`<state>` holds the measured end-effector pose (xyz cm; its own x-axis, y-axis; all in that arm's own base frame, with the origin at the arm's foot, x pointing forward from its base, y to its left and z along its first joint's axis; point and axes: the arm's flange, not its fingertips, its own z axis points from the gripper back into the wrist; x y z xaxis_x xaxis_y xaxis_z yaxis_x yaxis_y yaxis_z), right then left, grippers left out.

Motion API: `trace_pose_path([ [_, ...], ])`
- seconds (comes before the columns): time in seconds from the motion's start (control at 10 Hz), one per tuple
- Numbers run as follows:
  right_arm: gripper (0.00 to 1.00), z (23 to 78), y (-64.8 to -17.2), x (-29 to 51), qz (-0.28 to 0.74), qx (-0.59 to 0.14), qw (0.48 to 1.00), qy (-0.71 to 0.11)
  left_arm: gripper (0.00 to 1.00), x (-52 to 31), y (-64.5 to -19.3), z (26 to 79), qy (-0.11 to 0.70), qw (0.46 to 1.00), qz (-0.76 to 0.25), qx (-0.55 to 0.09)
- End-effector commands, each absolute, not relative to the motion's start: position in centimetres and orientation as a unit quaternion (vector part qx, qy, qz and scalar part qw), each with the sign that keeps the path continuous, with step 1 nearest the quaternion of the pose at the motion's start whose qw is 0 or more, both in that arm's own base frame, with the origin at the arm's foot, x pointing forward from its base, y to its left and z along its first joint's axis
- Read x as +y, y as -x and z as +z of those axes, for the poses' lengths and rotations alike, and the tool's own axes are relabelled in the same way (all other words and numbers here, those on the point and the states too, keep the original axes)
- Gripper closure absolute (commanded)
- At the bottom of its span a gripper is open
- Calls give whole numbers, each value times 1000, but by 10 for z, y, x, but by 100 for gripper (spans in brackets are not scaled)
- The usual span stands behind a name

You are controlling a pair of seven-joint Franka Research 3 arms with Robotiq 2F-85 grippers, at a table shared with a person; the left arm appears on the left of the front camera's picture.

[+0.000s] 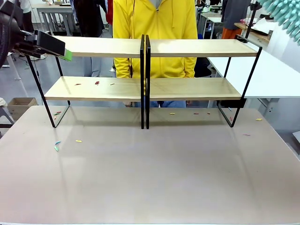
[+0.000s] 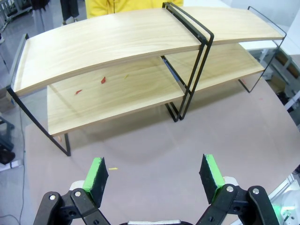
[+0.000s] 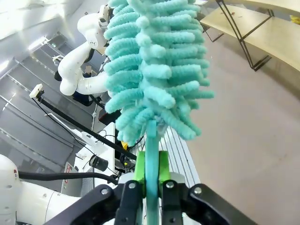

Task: Clean the shelves.
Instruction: Clean another randomly selected level of the Shelf with the Duster.

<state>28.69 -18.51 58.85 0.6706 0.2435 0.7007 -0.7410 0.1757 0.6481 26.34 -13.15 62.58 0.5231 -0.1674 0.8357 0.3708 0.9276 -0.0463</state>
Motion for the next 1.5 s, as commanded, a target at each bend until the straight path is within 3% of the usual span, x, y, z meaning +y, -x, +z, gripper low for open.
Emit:
trace_pose_path([
  [0.0, 87, 586, -296, -126, 407, -144, 748, -504, 0, -130, -263, 626, 106, 865, -152, -466],
  [0.2, 87, 532, -314, 2, 462, 21, 796, -390, 0, -130, -263, 626, 106, 865, -152, -466],
  [0.4, 87, 469, -294, 81, 529, 121, 771, -333, 0, -130, -263, 626, 106, 865, -152, -466],
  [0.5, 87, 499, -288, 56, 561, 61, 749, -347, 0, -130, -263, 626, 106, 865, -152, -466],
  [0.6, 87, 485, -297, 62, 478, 68, 789, -380, 0, -130, -263, 626, 106, 865, -152, -466],
  [0.7, 87, 467, -287, 92, 517, 98, 774, -352, 0, -130, -263, 626, 106, 865, -152, -466],
  [0.8, 87, 464, -277, 99, 505, 130, 807, -277, 0, -130, -263, 626, 106, 865, -152, -466],
  [1.0, 87, 457, -285, 160, 464, 103, 852, -220, 0, -130, -263, 626, 106, 865, -152, -466],
  [1.2, 87, 460, -304, 244, 372, -2, 905, -206, 0, -130, -263, 626, 106, 865, -152, -466],
  [1.4, 87, 465, -299, 307, 395, -43, 903, -165, 0, -130, -263, 626, 106, 865, -152, -466],
])
